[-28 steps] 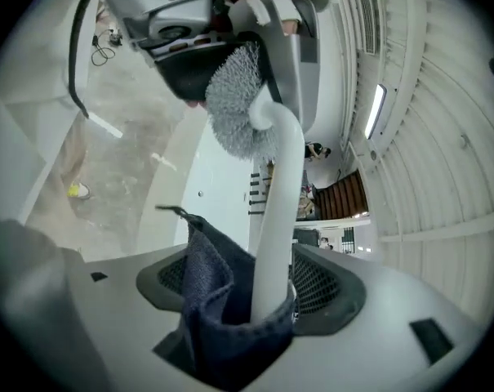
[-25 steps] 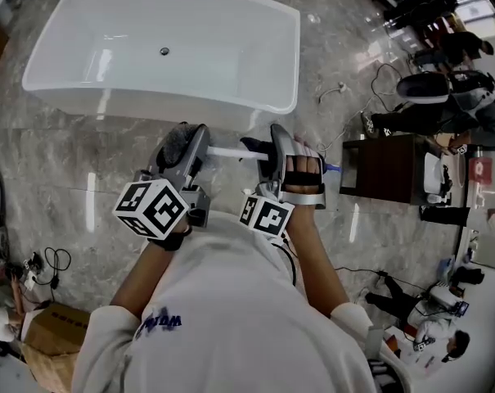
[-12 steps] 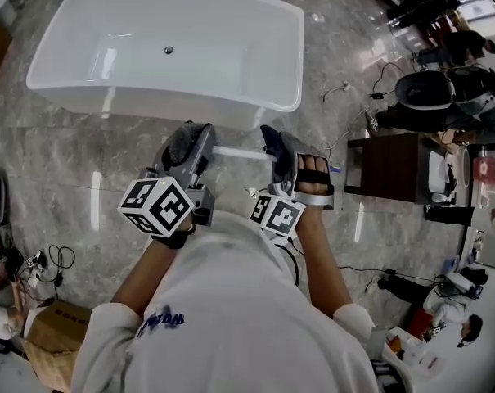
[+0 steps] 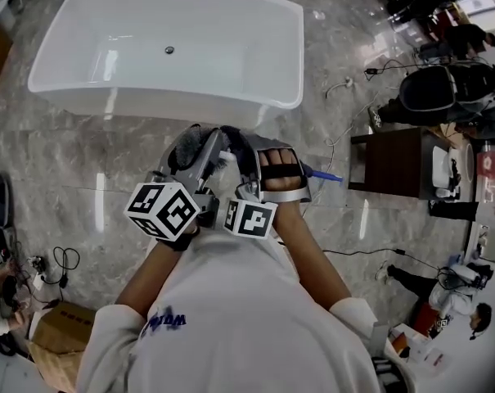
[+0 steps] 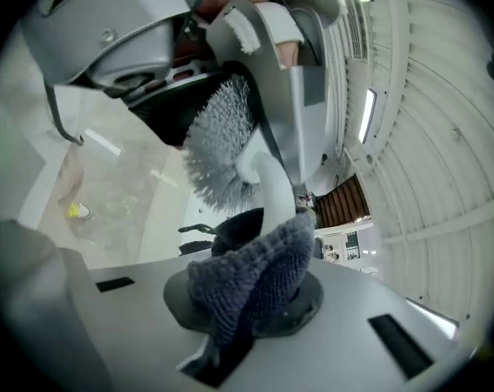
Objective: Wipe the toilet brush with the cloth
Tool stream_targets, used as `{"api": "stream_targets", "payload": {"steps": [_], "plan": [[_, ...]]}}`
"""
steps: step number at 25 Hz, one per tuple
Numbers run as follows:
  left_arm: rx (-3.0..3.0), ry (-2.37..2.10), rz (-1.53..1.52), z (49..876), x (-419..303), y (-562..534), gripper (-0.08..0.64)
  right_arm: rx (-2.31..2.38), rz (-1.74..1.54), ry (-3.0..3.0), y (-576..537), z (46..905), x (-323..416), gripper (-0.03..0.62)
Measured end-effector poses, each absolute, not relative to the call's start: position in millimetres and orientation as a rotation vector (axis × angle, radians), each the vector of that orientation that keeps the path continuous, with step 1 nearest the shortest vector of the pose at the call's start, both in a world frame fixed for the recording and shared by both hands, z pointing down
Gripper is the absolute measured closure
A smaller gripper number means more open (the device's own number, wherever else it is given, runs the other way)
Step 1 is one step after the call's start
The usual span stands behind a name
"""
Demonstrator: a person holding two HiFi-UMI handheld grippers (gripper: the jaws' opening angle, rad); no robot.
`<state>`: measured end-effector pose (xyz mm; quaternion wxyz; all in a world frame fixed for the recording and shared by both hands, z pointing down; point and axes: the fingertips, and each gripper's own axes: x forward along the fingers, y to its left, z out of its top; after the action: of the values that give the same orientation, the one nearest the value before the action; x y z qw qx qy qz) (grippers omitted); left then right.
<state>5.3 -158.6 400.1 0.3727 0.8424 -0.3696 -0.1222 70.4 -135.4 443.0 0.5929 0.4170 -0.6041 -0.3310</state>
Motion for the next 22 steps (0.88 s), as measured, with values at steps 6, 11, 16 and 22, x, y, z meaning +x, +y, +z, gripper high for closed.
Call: {"api": "stream_targets", "payload": {"steps": [6,11,16,22], "plan": [[2.114,-1.015,-0.349,404.0,-20.0,-170.1,0.364,1.000,-0.721,-1.320,-138.1,448.2,115.6,0.549],[2.108,-1.020,-0.345,407.6,-24.7,-168.0,0.364,1.024,-0.704,-1.266,-131.7,449.6,146.8,0.548],[2.075,-1.036,-0.347,416.0,-39.8,-171.5,0.364,1.061,-0.683,-1.242,-130.9,451.9,168.0,0.548],[2.088,-1.035,-0.354,411.8,-41.8,-168.8,0.364,1.101,-0.675,-1.215,-128.1,444.5,191.1,0.549]]}}
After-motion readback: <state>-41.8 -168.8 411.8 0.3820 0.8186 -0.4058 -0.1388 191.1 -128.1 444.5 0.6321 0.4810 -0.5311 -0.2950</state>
